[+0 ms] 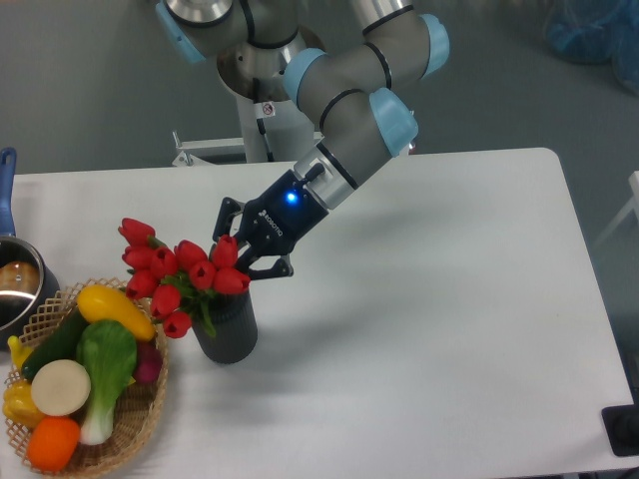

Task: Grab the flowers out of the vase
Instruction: 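Close the gripper on the tulip stems and begin lifting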

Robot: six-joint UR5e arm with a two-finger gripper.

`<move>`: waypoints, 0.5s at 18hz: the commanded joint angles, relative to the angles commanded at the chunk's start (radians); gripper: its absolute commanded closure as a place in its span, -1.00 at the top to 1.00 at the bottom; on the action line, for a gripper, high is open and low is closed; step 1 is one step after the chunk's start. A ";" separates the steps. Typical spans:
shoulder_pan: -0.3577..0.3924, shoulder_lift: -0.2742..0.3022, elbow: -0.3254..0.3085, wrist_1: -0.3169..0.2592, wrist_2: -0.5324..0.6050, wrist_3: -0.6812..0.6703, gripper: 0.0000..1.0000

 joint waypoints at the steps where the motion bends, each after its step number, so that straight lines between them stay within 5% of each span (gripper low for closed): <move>1: 0.003 0.006 -0.002 0.000 -0.002 -0.003 -0.65; 9: 0.034 0.055 0.005 0.000 -0.057 -0.089 -0.64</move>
